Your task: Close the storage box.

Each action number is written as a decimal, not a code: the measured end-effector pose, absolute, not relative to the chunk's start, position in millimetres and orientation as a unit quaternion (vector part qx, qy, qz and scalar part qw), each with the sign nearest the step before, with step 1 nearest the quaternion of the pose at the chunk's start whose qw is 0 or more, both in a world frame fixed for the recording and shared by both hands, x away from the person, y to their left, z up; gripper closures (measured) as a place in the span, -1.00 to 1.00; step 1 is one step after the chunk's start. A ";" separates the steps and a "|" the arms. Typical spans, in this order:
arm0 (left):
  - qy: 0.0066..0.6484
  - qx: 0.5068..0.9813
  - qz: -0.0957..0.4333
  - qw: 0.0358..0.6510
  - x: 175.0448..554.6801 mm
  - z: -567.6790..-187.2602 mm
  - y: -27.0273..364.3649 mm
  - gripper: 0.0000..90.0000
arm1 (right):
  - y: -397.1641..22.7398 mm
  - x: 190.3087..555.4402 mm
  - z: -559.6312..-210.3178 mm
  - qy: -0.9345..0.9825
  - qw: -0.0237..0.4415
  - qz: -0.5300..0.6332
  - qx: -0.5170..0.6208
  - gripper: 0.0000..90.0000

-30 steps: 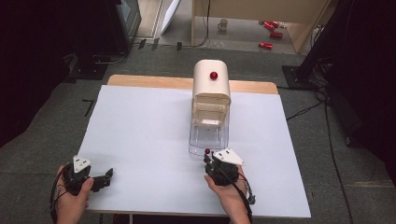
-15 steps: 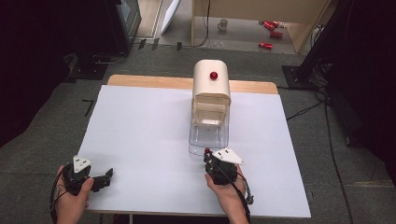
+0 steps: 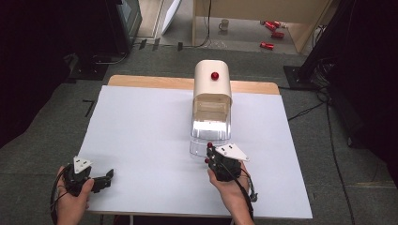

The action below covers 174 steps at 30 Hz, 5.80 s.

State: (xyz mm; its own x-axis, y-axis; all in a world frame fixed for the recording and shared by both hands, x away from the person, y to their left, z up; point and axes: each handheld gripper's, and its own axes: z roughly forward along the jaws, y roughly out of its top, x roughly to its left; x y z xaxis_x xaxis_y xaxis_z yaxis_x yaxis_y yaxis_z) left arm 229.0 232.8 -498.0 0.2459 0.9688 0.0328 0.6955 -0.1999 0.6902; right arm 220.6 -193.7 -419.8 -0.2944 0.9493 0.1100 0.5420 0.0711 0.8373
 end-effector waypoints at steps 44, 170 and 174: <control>0.564 0.737 0.240 0.283 229.0 -497.9 233.0 -1.00 | -197.3 299.9 -408.5 0.670 0.263 0.406 0.563 0.83; 0.565 0.737 0.240 0.284 229.1 -498.0 232.9 -1.00 | -184.2 216.7 -481.7 0.671 0.220 0.379 0.598 0.69; 0.565 0.737 0.240 0.284 229.1 -498.0 232.9 -1.00 | -181.9 218.4 -477.8 0.672 0.223 0.381 0.595 0.69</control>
State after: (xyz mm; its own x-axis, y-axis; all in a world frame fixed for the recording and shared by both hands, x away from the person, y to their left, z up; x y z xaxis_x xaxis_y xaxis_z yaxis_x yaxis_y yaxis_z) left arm 229.1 232.9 -498.0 0.2471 0.9684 0.0324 0.6958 -0.2006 0.6897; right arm 218.4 -181.9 -477.8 -0.1934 0.9689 0.1544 0.6291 0.0017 0.7773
